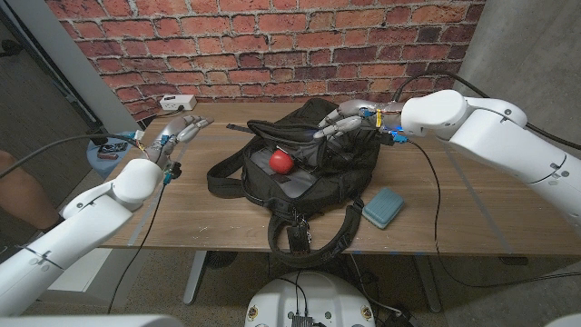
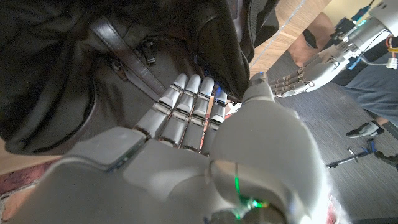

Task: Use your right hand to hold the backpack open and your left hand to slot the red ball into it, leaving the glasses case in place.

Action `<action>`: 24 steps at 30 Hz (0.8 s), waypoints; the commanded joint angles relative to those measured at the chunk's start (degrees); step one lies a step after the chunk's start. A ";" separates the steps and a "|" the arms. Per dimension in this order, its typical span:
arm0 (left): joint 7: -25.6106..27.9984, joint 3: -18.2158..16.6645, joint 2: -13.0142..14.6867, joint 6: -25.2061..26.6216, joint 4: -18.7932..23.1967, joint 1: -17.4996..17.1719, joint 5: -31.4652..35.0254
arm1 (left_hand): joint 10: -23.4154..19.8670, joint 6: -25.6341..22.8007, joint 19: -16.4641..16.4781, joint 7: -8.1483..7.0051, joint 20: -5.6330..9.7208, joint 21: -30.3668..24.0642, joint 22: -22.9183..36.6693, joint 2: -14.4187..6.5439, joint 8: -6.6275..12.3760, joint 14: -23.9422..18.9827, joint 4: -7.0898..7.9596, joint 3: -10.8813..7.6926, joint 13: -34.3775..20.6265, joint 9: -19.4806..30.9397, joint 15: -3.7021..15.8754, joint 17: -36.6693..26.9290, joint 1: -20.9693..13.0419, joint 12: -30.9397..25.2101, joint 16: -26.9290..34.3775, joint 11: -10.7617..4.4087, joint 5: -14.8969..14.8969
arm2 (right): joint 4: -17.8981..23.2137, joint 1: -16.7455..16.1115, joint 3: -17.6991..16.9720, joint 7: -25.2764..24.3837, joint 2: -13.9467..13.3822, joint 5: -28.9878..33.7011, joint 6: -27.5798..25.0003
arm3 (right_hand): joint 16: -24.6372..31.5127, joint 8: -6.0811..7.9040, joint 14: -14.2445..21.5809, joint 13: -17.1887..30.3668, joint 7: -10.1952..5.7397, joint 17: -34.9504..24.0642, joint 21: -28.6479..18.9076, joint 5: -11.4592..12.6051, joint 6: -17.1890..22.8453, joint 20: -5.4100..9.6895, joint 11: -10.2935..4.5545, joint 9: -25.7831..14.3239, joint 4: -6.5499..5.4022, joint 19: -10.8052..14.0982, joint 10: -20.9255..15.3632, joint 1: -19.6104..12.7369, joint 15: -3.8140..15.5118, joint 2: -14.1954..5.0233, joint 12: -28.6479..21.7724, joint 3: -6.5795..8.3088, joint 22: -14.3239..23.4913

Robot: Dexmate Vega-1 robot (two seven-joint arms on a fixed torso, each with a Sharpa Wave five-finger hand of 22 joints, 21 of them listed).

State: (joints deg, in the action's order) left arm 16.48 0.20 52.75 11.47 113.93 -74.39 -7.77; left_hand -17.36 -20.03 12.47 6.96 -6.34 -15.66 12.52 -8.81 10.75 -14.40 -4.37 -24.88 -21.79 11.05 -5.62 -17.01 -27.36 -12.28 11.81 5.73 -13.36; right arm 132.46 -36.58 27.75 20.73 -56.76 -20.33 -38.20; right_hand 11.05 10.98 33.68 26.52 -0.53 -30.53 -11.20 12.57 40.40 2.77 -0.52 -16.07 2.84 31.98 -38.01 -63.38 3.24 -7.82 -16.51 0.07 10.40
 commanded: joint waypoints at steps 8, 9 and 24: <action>-0.66 0.35 0.29 -2.58 -2.76 0.61 -3.29 | 0.33 0.03 -0.38 -0.25 -0.14 -0.02 -0.07 -0.03 0.21 0.38 -0.03 -0.77 0.05 0.12 -0.29 0.24 0.81 0.00 -0.25 0.09 -0.27 | -14.27 -8.35 -6.04 2.54 -0.70 -17.83 20.34 | 0.37 0.24 -1.05 -0.07 0.23 0.06 0.02 0.41 -1.14 -0.47 0.39 -0.07 0.40 -0.47 0.76 0.41 1.63 -0.09 0.68 -0.22 0.02; -0.80 0.36 0.41 -2.48 -2.78 0.67 -3.46 | 0.33 -0.03 -0.38 -0.29 -0.11 -0.02 -0.07 -0.04 0.24 0.39 -0.03 -0.79 0.06 0.12 -0.25 0.26 0.83 -0.01 -0.25 0.09 -0.27 | -14.69 -8.49 -6.20 3.01 -0.78 -18.46 20.99 | 0.40 0.25 -1.16 -0.08 0.24 0.05 0.03 0.42 -1.23 -0.46 0.48 -0.06 0.42 -0.58 1.01 0.40 1.59 -0.13 0.82 -0.20 0.02; -0.69 0.75 -0.49 -5.10 -5.60 1.35 -6.11 | 0.56 0.09 -0.41 -0.32 -0.02 -0.05 -0.13 -0.12 0.29 0.56 -0.07 -1.14 0.17 0.11 -0.28 0.56 1.20 -0.08 -0.27 0.04 -0.25 | -18.80 -9.73 -6.85 5.14 -0.80 -23.67 25.80 | 0.27 0.02 -4.82 0.23 1.74 0.27 0.25 0.39 -4.69 -2.11 2.59 0.20 0.47 -3.21 4.17 1.28 -1.07 0.16 2.58 -0.54 0.05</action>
State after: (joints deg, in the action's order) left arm 15.57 0.72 53.14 8.74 110.42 -73.42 -11.93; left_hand -17.07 -19.83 12.26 6.76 -6.13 -15.66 12.24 -8.96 10.75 -14.00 -4.42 -25.77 -21.52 11.05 -5.83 -16.48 -26.60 -12.29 11.81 6.04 -13.35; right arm 117.15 -44.96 21.45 25.35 -57.69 -40.63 -16.55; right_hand 11.05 10.98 29.28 26.51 1.43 -30.27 -11.20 12.57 35.99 0.72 2.17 -15.68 3.16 29.10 -34.37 -62.62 2.12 -7.67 -14.27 -0.23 10.40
